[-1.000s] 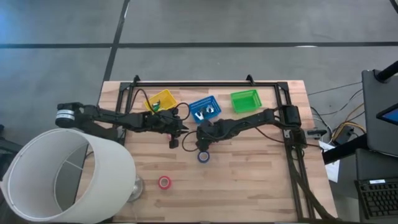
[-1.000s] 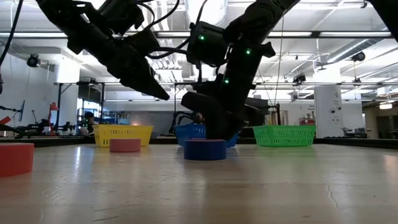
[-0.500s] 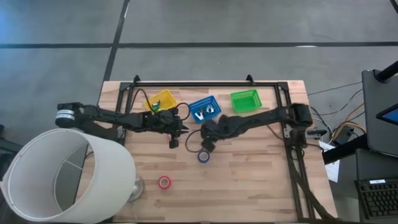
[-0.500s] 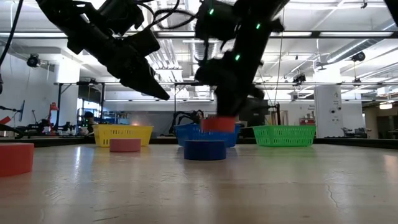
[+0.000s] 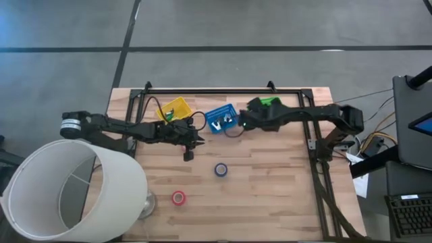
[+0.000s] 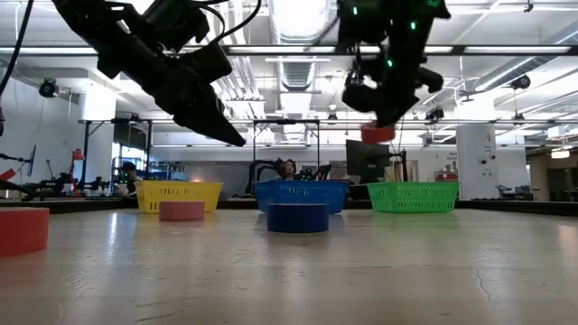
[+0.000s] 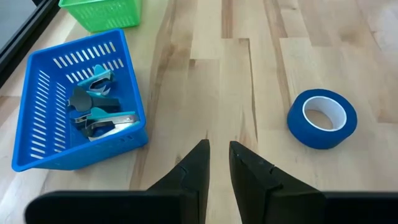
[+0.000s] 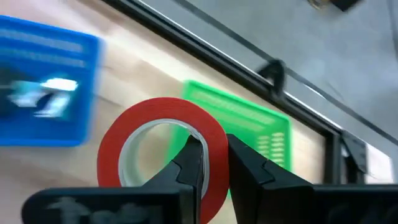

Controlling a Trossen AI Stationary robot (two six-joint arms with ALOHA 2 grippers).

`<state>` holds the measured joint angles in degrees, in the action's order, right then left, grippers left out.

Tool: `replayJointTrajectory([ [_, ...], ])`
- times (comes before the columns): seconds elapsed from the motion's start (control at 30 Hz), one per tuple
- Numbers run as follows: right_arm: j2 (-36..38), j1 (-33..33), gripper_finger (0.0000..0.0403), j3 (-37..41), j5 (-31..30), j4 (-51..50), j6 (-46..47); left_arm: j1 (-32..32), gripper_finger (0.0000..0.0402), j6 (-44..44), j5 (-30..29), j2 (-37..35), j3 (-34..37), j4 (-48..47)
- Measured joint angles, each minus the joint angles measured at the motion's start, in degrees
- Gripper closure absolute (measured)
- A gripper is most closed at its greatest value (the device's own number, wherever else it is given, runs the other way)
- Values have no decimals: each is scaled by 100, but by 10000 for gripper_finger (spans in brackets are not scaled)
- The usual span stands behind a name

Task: Pick and place Stapler, Stapler remover, tape
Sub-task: Put the top red tape into the green basket

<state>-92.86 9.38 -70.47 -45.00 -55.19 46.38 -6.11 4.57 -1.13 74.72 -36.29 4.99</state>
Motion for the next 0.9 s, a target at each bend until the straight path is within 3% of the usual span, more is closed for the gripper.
replayJointTrajectory([
  [0.33,-16,1279,350,842,181,184,-152,0,337,-8,0,-1,0,2],
  [0.7,-32,1978,320,1818,1063,2950,-1535,0,337,-8,0,-2,0,7],
  [0.9,-96,2024,310,1882,1252,3206,-1968,0,337,-8,0,-2,0,9],
])
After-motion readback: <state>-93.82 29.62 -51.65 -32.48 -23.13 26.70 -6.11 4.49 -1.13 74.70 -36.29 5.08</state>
